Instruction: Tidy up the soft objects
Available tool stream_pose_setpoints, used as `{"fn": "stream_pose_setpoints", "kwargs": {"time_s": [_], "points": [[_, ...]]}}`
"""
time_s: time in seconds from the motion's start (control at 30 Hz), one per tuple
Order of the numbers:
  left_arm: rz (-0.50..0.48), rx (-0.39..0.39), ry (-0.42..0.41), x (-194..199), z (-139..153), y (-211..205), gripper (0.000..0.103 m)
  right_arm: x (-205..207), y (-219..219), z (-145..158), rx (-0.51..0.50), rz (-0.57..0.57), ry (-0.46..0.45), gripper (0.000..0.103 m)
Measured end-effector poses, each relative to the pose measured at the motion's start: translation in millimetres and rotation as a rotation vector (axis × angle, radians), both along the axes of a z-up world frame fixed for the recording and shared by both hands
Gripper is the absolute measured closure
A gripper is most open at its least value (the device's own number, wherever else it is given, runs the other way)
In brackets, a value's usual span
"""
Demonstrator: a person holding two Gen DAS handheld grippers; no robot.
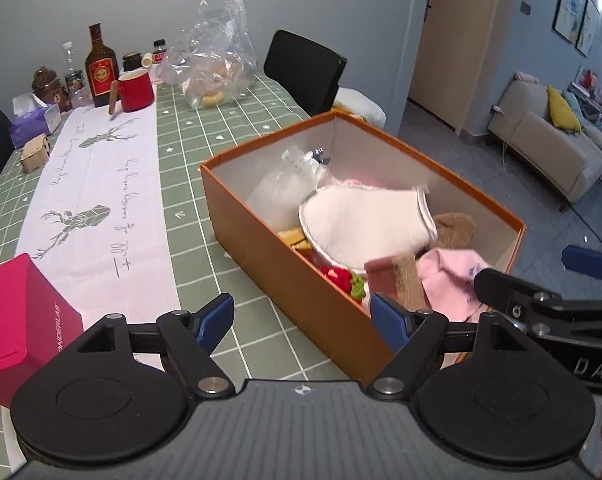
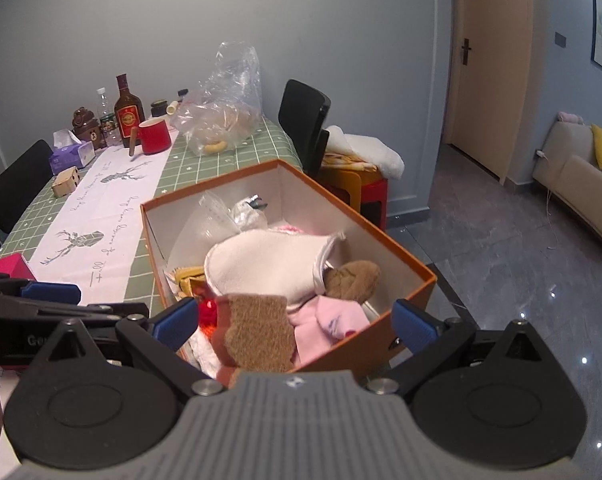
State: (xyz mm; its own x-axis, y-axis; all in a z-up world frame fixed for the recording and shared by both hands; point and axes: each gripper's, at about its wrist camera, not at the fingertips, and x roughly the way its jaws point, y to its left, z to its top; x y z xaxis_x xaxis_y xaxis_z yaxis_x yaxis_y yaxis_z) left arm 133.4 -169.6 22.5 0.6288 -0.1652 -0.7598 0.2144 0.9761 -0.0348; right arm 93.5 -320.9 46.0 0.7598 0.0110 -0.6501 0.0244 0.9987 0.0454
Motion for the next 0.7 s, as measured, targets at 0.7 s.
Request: {"fn": "stream_pose_setpoints", "kwargs": {"time_s": [0.7], "points": [[-0.036, -0.002, -0.064, -12, -17, 10, 0.009, -13, 12, -17, -0.052, -0.037, -0.022, 0.003]]}}
